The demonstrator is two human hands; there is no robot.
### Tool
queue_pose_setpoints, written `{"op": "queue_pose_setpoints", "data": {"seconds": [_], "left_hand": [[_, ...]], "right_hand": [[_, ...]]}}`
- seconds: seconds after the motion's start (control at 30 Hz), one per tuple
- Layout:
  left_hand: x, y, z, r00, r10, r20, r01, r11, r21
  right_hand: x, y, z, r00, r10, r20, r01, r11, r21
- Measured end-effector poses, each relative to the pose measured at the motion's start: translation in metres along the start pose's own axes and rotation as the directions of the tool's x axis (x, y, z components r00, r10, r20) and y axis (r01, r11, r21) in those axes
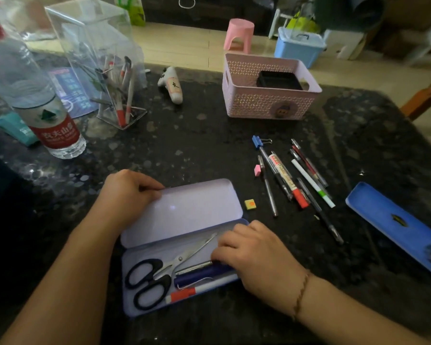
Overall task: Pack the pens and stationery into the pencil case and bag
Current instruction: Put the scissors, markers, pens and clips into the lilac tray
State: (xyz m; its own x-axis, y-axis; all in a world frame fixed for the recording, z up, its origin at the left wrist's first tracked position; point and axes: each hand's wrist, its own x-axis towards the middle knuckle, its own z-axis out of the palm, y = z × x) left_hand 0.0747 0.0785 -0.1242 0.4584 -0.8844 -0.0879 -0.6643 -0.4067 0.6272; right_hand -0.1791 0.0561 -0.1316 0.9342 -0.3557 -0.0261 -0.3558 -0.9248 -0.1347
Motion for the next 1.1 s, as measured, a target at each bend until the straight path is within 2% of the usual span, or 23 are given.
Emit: {"op": "queue_pose_setpoints", "data": {"seconds": [0.07, 0.13, 0.23, 0.27, 0.33, 0.4, 0.47, 0.57, 0.63, 0.7, 0.73, 0.8, 0.87, 0.97, 1.1], "left_hand": [[0.001, -0.001, 0.000, 1.000, -0.001, 0.003, 0.001, 1.000, 0.002], [0.002, -0.001, 0.000, 1.000, 0.001, 0.000, -0.001, 1.000, -0.001], [0.002, -0.001, 0.000, 1.000, 0.006, -0.003, -0.006, 1.000, 0.009], [0.002, -0.001, 0.001, 1.000, 0.004, -0.003, -0.003, 1.000, 0.011], [0.002, 0.000, 0.001, 1.000, -0.001, -0.006, 0.001, 1.000, 0.015], [0.001, 0.001, 0.001, 1.000, -0.003, -0.012, 0.003, 1.000, 0.009], [0.000, 0.002, 0.001, 1.000, -0.007, -0.015, 0.007, 1.000, 0.006], [0.000, 0.001, 0.001, 1.000, 0.005, -0.017, -0.005, 1.000, 0.007], [0.000, 0.001, 0.000, 1.000, 0.005, -0.017, -0.005, 1.000, -0.007], [0.000, 0.000, 0.000, 1.000, 0.007, -0.018, -0.007, 1.000, -0.015], [0.000, 0.000, 0.001, 1.000, 0.009, -0.019, -0.009, 1.000, -0.008], [0.000, 0.000, 0.002, 1.000, 0.009, -0.023, -0.009, 1.000, 0.010], [0.000, 0.000, 0.002, 1.000, 0.004, -0.025, -0.004, 1.000, 0.008], [-0.001, -0.001, 0.001, 1.000, 0.011, -0.022, -0.011, 1.000, 0.002], [0.001, -0.002, 0.002, 1.000, 0.018, -0.002, -0.018, 1.000, 0.012]], "right_hand": [[-0.004, 0.006, 0.000, 1.000, -0.010, -0.020, 0.010, 1.000, 0.019], [-0.007, 0.012, -0.005, 0.992, 0.016, -0.127, -0.006, 0.997, 0.078], [-0.003, 0.038, -0.020, 0.925, 0.210, -0.317, -0.161, 0.972, 0.174], [0.000, 0.049, -0.025, 0.905, 0.302, -0.301, -0.255, 0.949, 0.184], [0.006, 0.068, -0.030, 0.900, 0.406, -0.159, -0.380, 0.909, 0.169], [0.010, 0.078, -0.027, 0.918, 0.395, -0.017, -0.384, 0.900, 0.205], [0.014, 0.081, -0.023, 0.925, 0.376, 0.052, -0.377, 0.897, 0.230], [0.015, 0.080, -0.022, 0.910, 0.415, 0.002, -0.400, 0.877, 0.265], [0.009, 0.072, -0.027, 0.892, 0.433, -0.131, -0.387, 0.880, 0.277], [0.003, 0.054, -0.038, 0.905, 0.361, -0.224, -0.290, 0.911, 0.293], [0.001, 0.041, -0.043, 0.935, 0.279, -0.217, -0.212, 0.934, 0.287], [0.002, 0.018, -0.044, 0.983, 0.110, -0.149, -0.078, 0.976, 0.204], [0.005, 0.009, -0.033, 0.997, 0.017, -0.082, -0.012, 0.998, 0.065], [0.007, 0.015, -0.014, 1.000, 0.031, 0.005, -0.031, 0.998, -0.061], [0.004, 0.022, -0.006, 0.998, 0.070, -0.005, -0.070, 0.992, -0.105]]}}
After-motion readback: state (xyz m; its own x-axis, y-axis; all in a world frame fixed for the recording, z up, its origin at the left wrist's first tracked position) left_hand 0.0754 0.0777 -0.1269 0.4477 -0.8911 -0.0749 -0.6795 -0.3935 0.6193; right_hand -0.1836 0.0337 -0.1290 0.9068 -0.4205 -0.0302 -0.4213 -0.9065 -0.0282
